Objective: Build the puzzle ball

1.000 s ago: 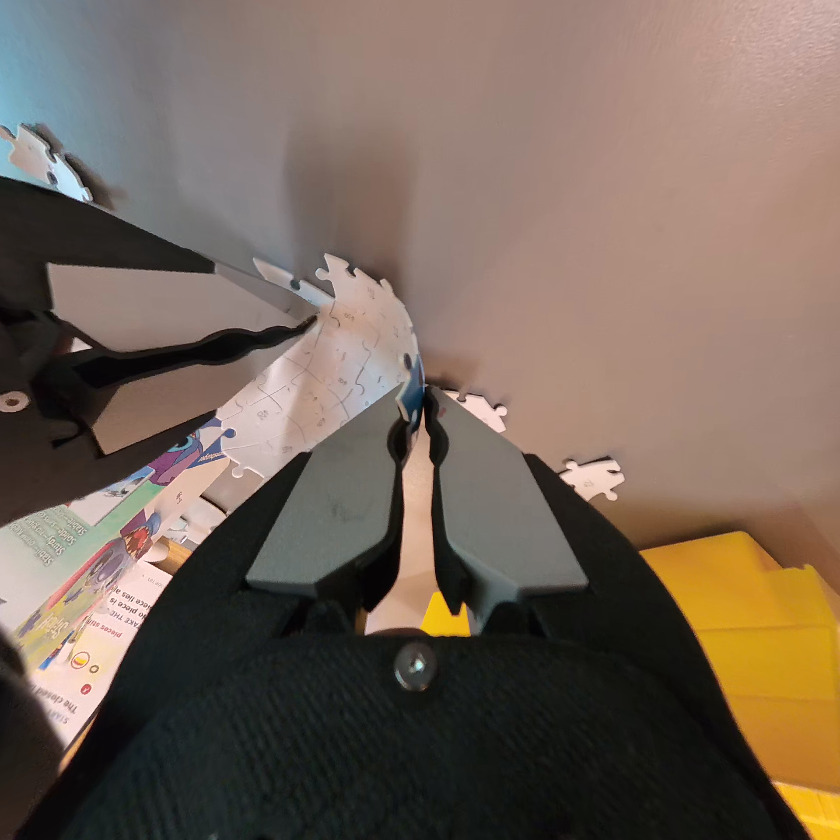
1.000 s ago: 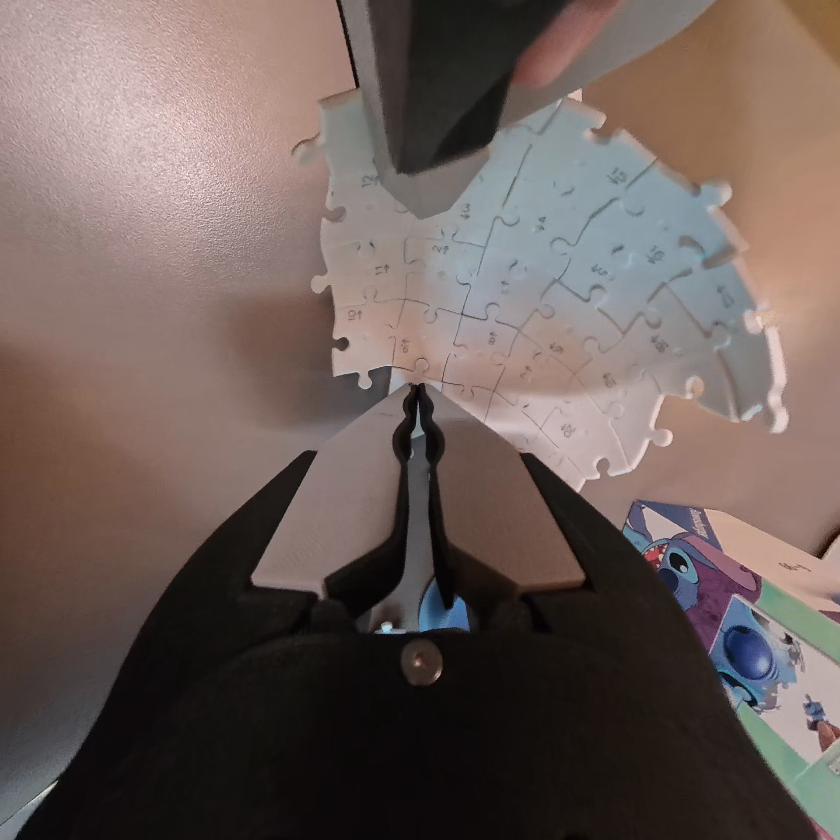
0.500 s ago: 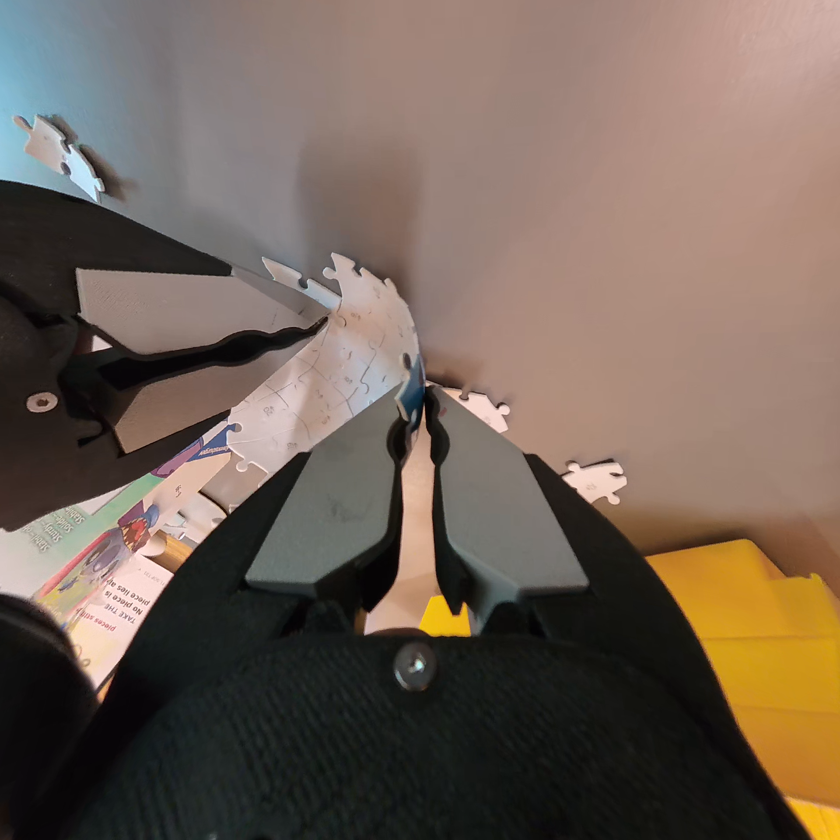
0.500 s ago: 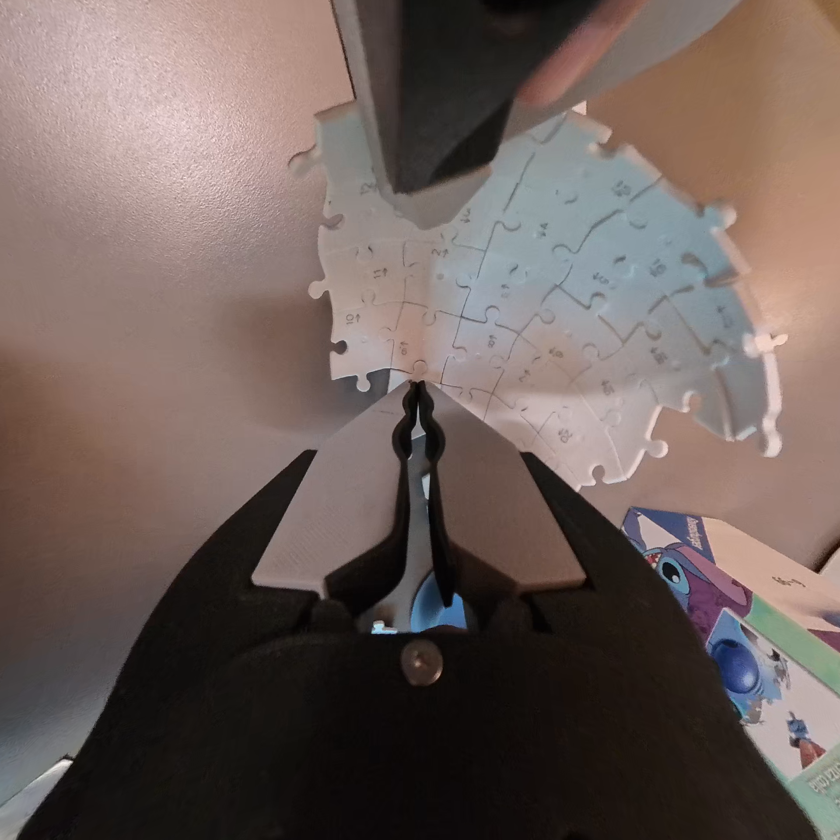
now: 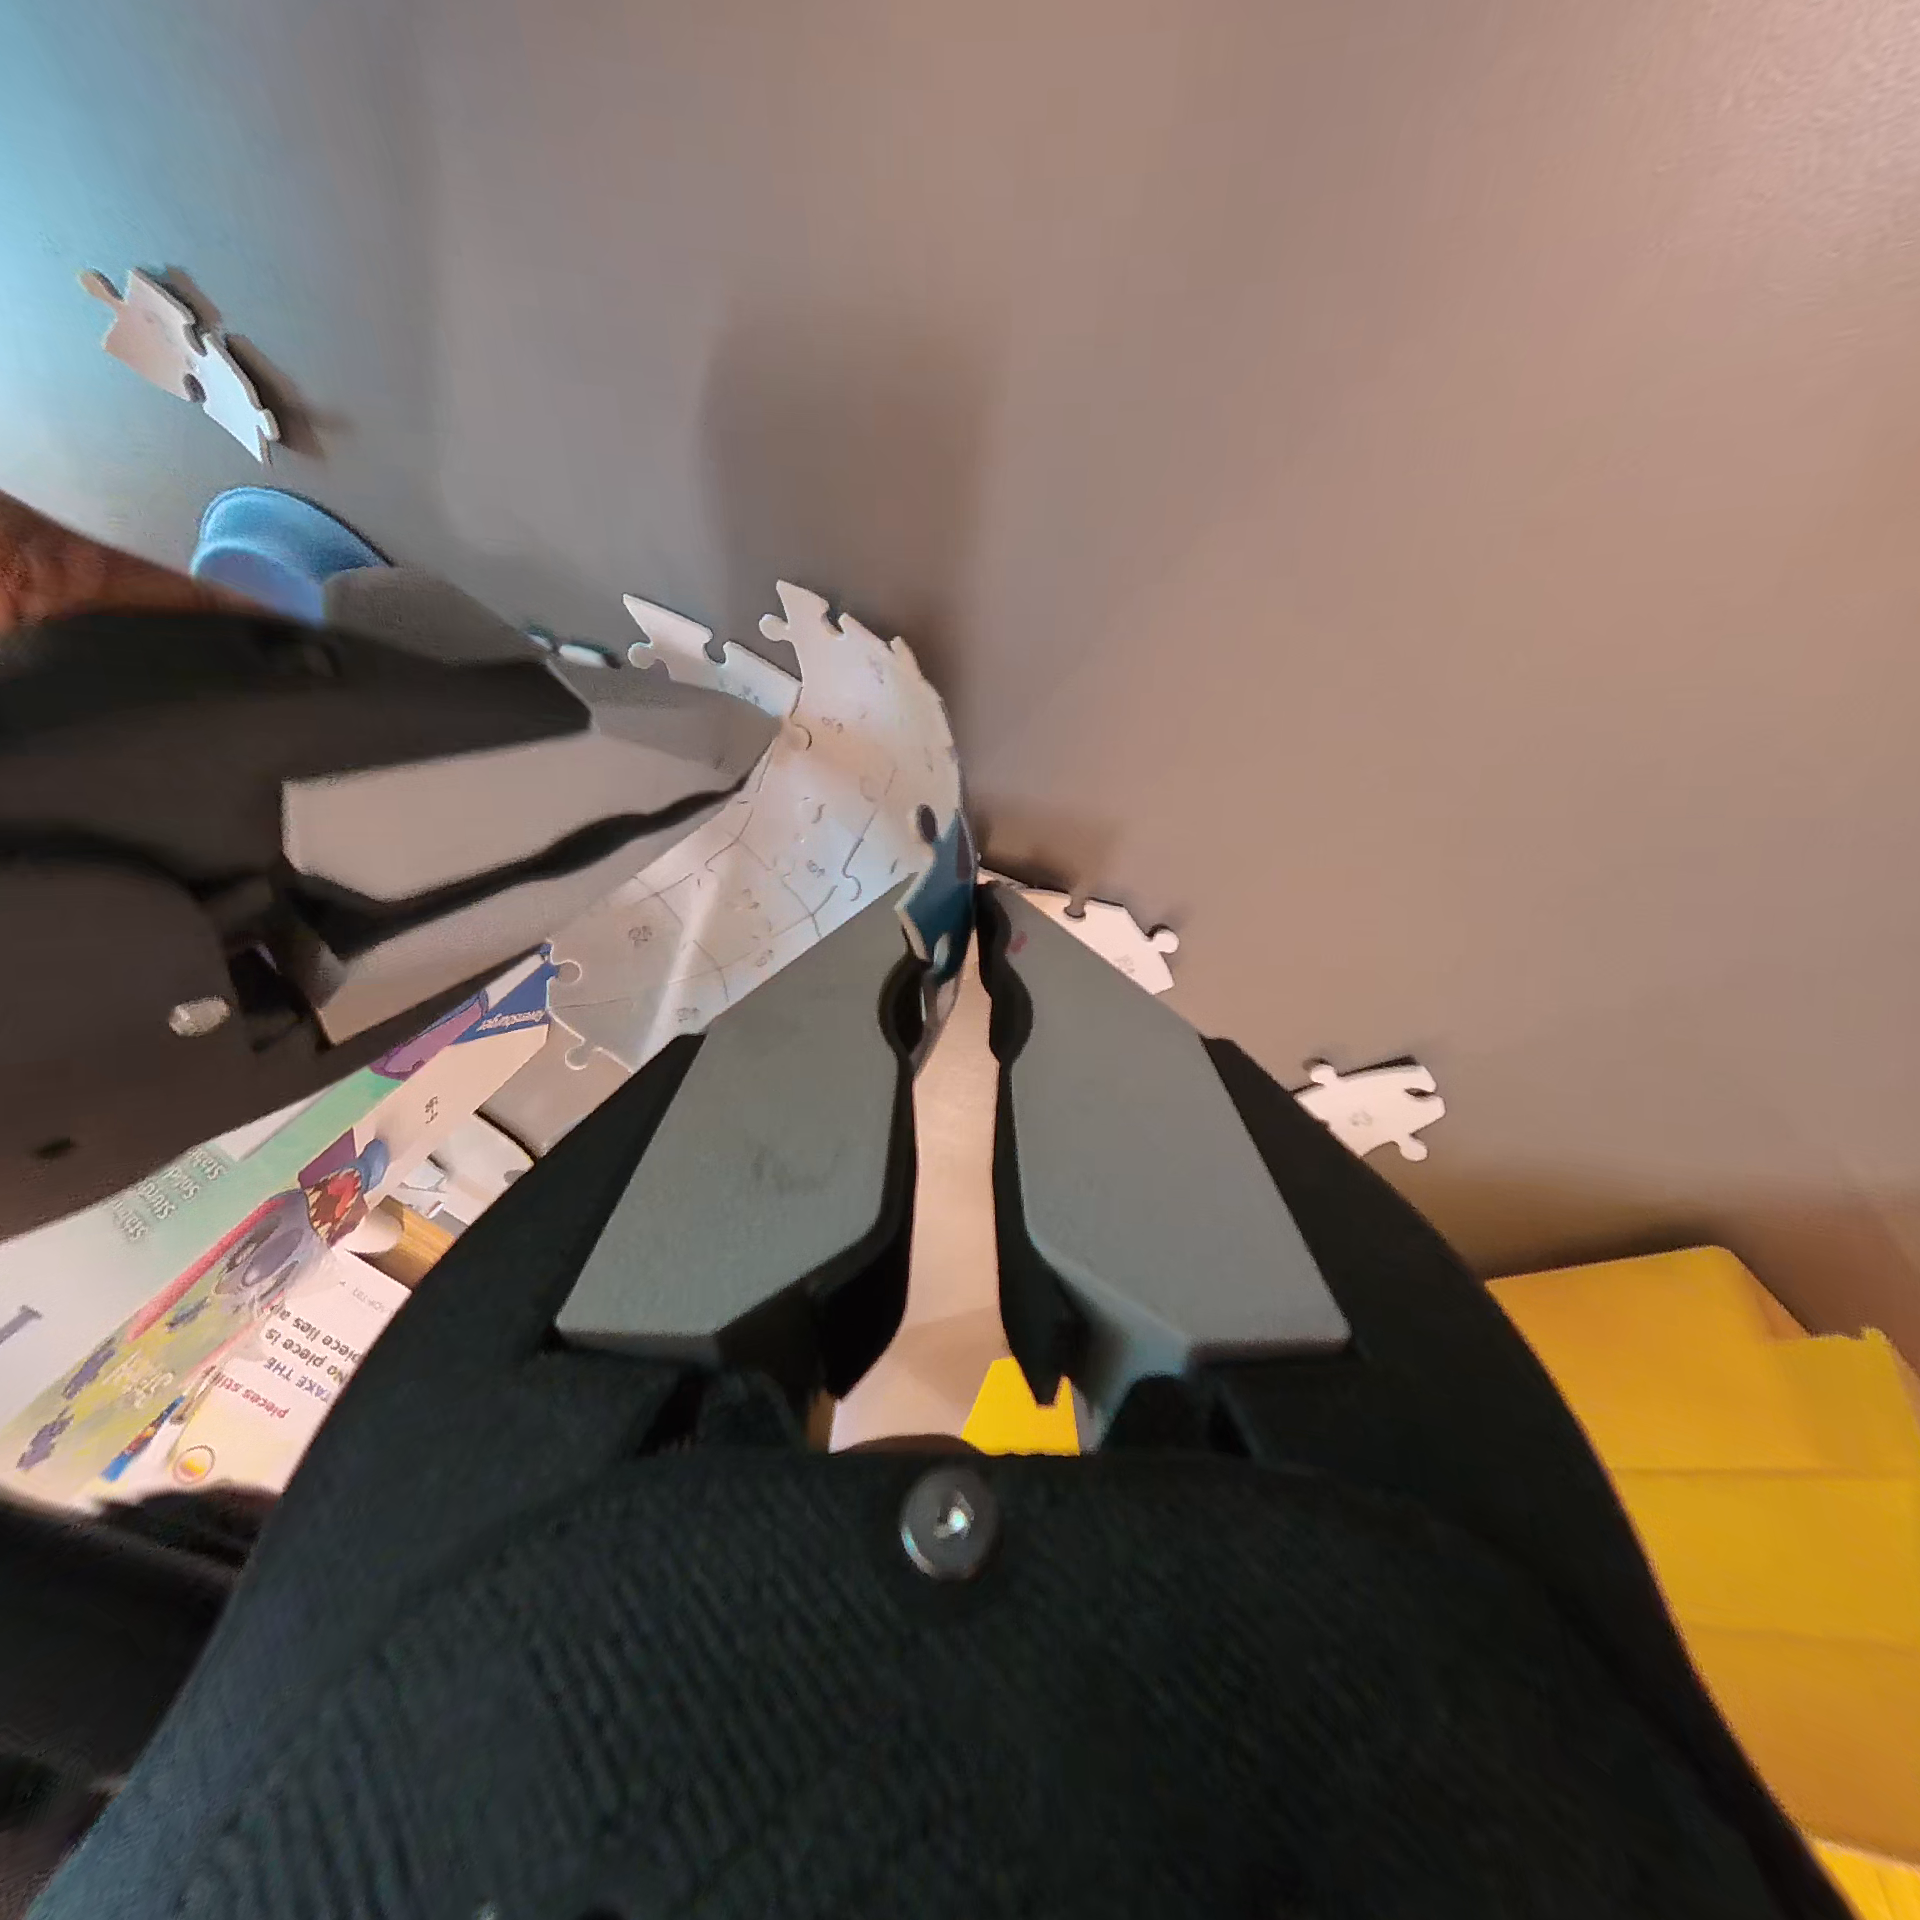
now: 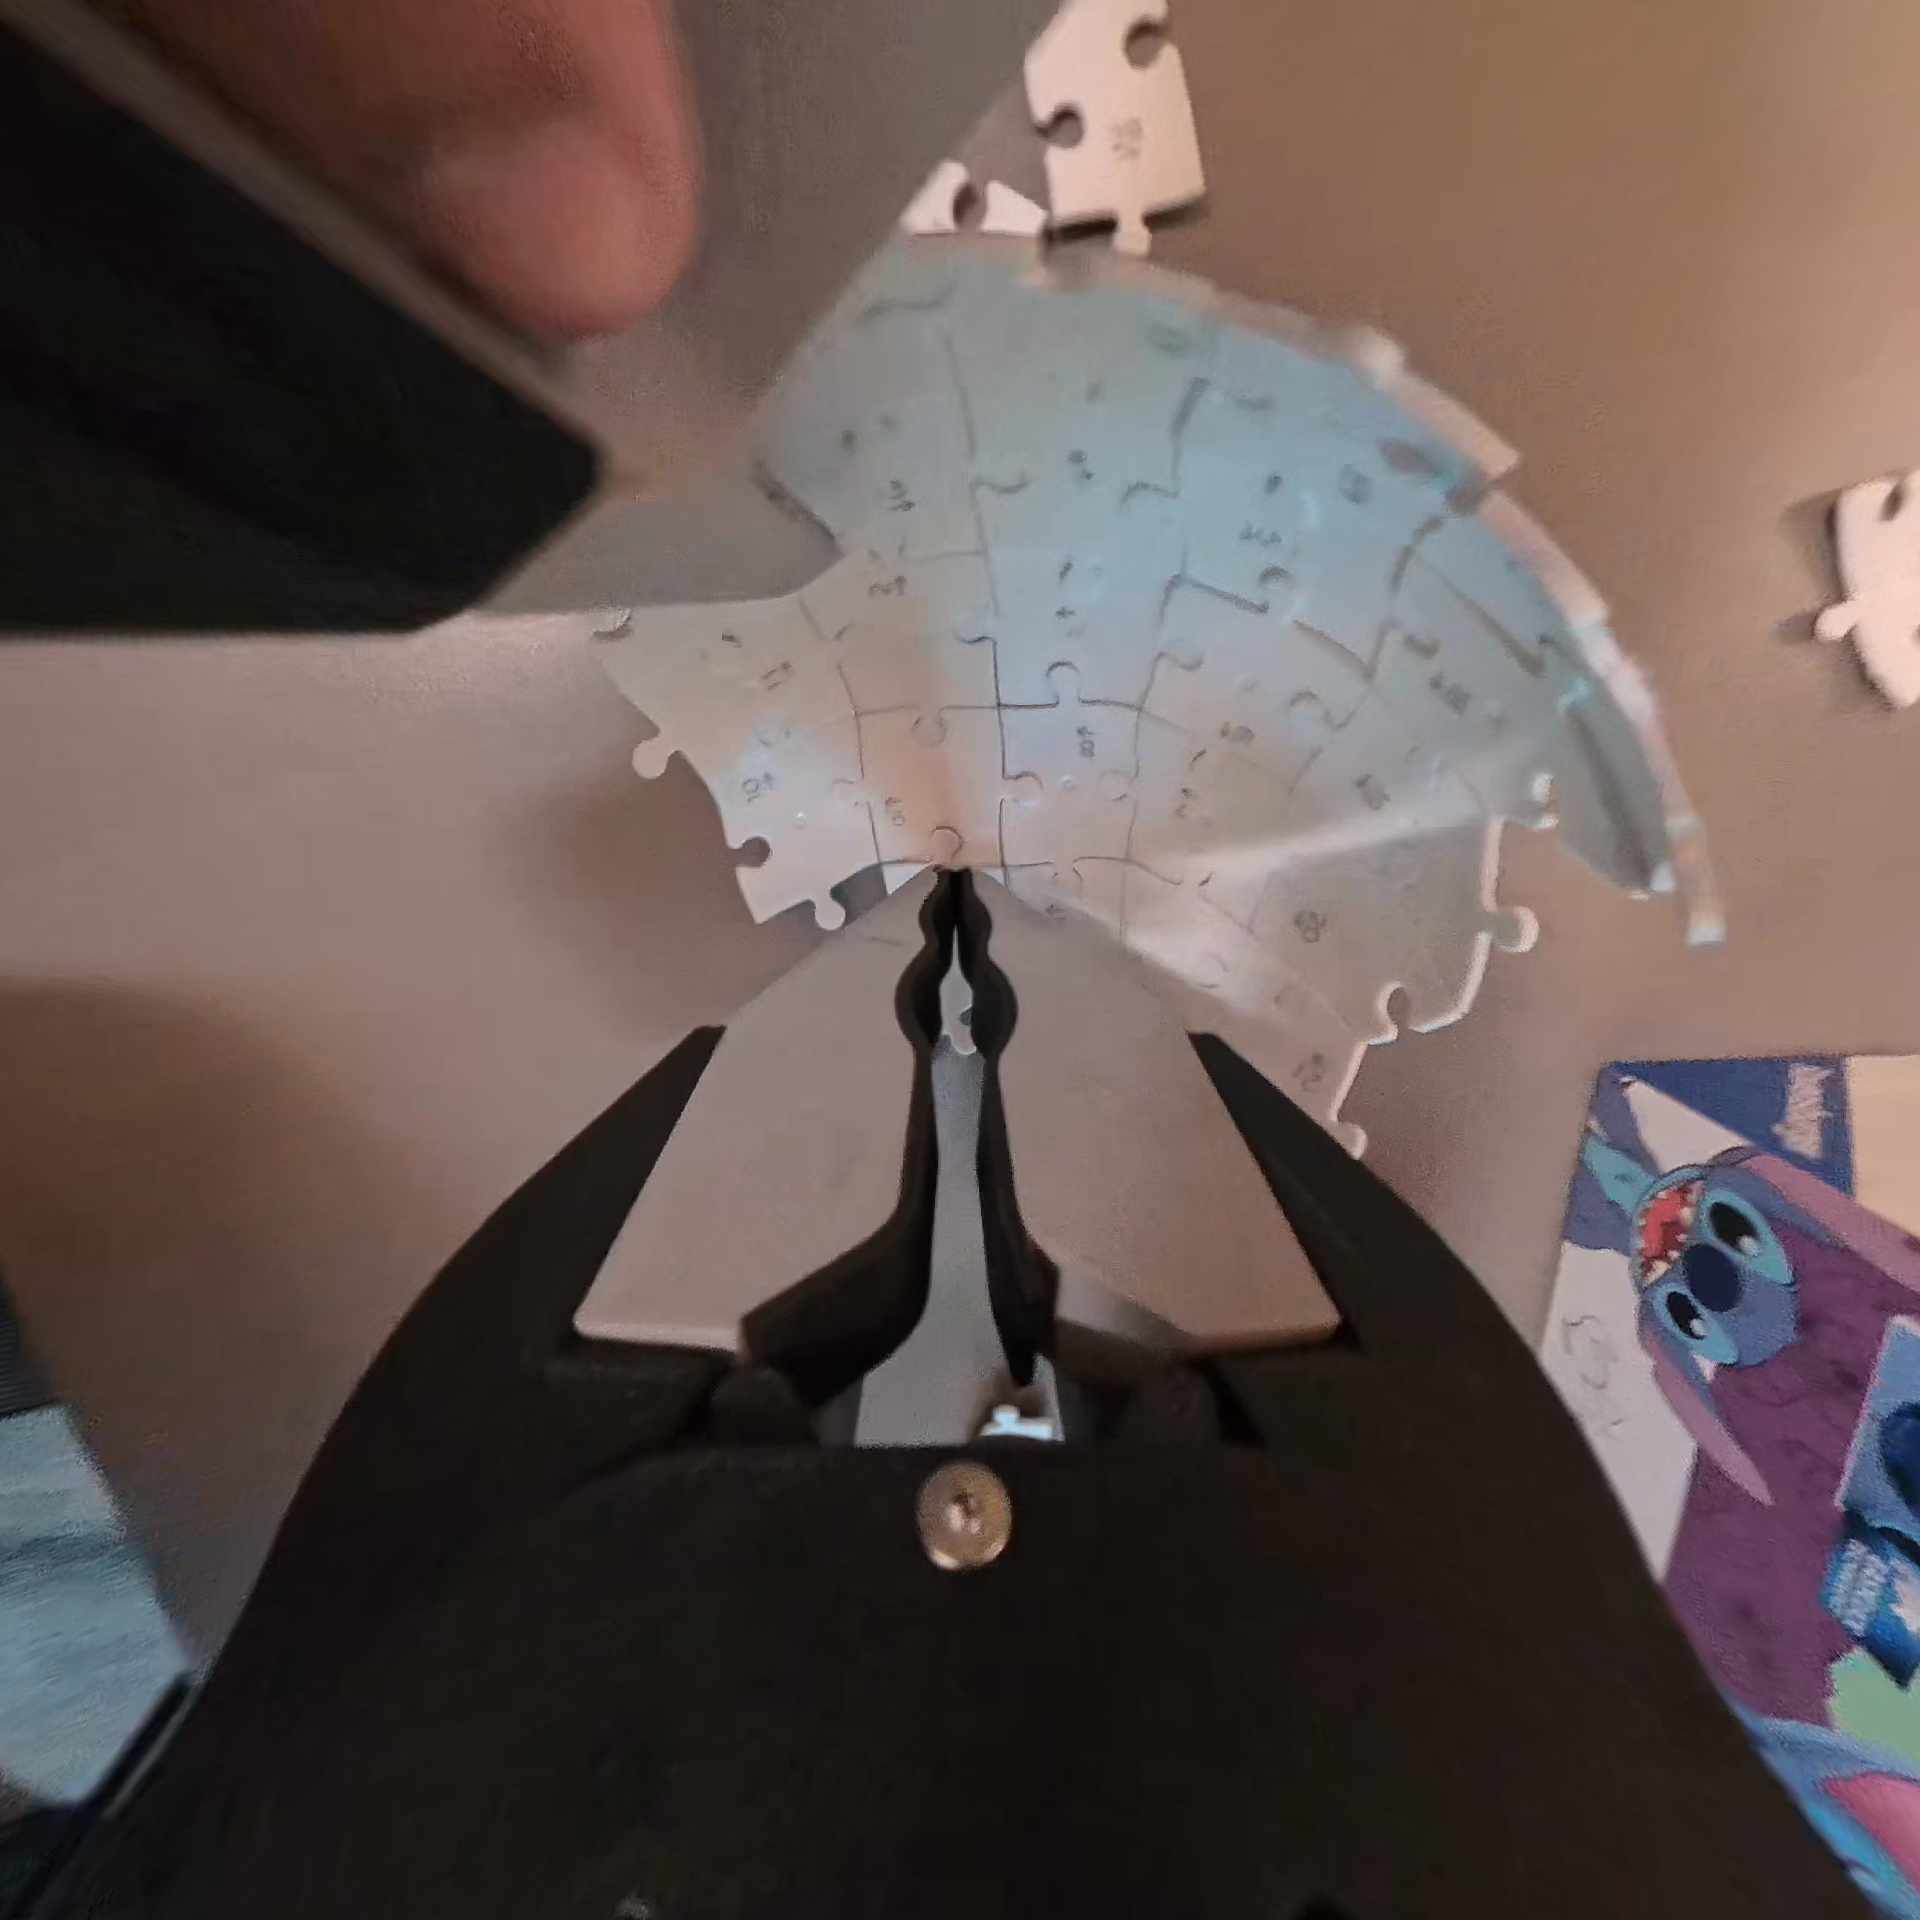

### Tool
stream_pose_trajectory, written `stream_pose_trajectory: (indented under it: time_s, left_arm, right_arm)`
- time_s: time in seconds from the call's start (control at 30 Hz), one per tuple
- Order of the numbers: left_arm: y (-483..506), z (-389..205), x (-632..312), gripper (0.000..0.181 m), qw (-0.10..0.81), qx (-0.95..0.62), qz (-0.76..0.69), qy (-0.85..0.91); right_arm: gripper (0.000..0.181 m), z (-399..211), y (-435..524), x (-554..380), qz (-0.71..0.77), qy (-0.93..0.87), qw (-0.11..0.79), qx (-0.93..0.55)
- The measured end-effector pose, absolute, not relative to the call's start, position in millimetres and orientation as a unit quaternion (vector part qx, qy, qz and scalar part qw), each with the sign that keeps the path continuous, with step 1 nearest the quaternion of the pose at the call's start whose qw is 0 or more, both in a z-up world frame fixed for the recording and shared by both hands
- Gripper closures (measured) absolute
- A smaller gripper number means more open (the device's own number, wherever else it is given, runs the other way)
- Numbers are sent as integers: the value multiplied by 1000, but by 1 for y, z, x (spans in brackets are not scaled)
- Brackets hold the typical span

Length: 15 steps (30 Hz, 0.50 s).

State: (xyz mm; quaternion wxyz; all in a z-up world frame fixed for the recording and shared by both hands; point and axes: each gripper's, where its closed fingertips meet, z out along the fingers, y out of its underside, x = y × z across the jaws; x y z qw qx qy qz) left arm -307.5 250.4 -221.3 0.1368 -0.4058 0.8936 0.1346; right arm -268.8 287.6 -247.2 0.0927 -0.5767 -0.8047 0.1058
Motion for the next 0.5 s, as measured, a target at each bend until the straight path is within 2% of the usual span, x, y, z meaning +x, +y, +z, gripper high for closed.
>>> stream_pose_trajectory:
  time_s: [0.3, 0.5]
  left_arm:
    - [250, -222, -308, 177, 136, -412, 135, 891]
    - [251, -222, -309, 177, 146, -417, 143, 886]
  right_arm:
    - [181, -248, 289, -270, 61, -755, 27, -652]
    - [181, -248, 290, -270, 81, -738, 30, -669]
